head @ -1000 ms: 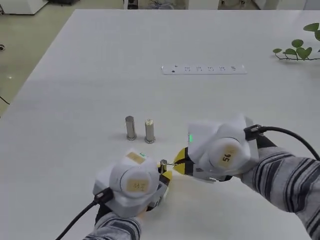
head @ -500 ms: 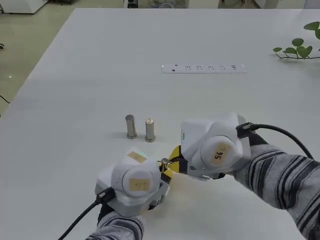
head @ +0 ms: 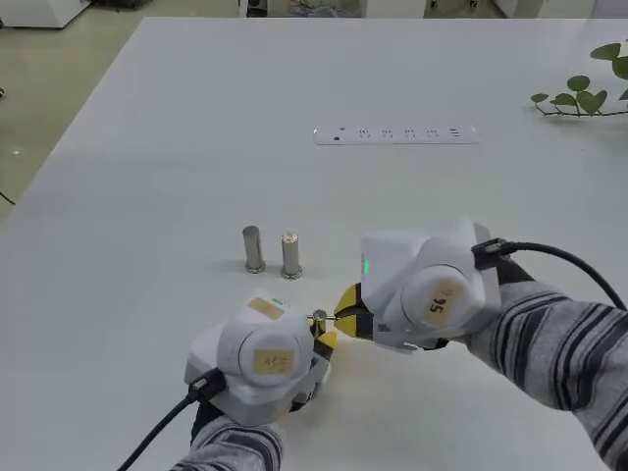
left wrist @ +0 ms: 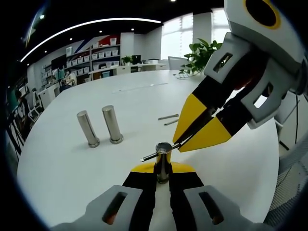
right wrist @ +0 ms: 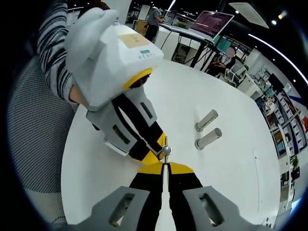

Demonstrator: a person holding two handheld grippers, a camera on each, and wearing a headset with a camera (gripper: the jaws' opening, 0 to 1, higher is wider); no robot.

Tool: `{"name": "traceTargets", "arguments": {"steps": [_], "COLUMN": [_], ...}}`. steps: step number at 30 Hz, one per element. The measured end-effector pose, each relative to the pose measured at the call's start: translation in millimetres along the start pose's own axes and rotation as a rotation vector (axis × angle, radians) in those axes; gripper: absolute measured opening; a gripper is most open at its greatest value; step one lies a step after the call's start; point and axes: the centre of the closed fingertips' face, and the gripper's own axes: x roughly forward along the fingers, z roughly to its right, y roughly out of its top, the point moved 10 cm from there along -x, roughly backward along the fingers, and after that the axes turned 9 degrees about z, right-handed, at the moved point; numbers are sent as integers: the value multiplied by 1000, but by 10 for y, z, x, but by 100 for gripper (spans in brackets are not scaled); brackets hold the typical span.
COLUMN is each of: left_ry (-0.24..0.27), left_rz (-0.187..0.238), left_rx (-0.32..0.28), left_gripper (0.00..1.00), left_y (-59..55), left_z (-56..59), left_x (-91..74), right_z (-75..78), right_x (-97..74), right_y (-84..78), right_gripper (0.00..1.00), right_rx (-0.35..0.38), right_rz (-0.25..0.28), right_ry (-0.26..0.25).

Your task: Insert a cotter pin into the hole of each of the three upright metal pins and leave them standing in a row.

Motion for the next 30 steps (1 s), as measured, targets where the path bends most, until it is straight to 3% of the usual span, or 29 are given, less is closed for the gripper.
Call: {"name": "traceTargets", "arguments": {"steps": [21,25,30], "left_ry": [8,9,3], "left_rz": [3,3,3], "left_rx": [-3,-4,3], "left_gripper": [5,5,5], "left_y": [-5,-4,-2], "left_z": [3,5,3], "left_x": [0,7,8], "right_z": [-2,4,1], "right_x": [29,30,-12], "right_y": [26,22,-20], "right_gripper": [0,0,5], "right_rx": [29,64,179], "right_rz": [16,21,63], "right_ry": [-11,-34,-50]}}
